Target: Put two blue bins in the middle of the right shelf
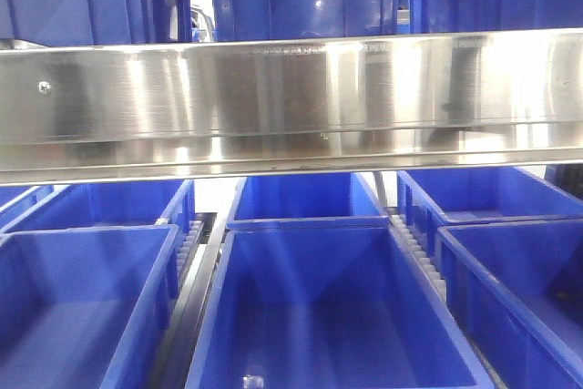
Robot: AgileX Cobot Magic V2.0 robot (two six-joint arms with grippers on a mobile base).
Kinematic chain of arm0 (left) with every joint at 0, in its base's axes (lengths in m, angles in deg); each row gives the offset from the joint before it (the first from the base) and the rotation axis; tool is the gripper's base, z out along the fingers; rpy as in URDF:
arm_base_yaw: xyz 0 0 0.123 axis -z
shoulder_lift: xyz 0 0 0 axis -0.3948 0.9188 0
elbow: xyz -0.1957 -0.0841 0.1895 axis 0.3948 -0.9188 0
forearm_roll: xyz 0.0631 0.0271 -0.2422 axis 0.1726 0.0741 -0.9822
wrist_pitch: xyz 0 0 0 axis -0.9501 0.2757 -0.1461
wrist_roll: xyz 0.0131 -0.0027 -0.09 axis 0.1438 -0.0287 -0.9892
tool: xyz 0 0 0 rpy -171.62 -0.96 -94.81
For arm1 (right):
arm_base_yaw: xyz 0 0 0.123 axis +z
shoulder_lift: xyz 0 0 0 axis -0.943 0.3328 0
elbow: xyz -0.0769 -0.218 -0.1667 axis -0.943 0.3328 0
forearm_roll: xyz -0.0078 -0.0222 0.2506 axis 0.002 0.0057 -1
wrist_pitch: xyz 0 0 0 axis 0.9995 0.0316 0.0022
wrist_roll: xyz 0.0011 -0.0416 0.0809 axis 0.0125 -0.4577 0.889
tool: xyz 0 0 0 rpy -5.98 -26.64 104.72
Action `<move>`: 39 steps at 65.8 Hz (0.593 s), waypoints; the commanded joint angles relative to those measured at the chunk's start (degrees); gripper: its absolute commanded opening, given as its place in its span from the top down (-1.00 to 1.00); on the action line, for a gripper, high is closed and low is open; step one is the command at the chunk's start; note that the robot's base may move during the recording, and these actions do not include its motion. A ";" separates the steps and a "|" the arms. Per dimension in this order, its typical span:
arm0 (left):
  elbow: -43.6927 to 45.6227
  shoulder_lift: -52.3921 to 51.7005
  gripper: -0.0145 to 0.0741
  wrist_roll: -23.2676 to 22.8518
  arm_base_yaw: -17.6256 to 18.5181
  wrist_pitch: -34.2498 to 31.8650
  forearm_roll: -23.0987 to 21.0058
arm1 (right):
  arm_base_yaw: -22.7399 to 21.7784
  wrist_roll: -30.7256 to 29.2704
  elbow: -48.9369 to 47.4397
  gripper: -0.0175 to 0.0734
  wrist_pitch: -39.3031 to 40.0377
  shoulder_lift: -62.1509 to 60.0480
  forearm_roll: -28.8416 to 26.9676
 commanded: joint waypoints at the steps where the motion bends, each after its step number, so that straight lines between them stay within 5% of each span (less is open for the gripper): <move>1: 1.16 -1.16 0.92 1.26 0.15 -4.40 -0.73 | 0.11 -1.30 -1.04 0.97 4.39 -1.20 -1.66; 39: 1.16 -1.16 0.92 -2.72 0.15 -4.40 -0.33 | 0.11 4.71 -1.04 0.97 6.20 -1.10 -1.66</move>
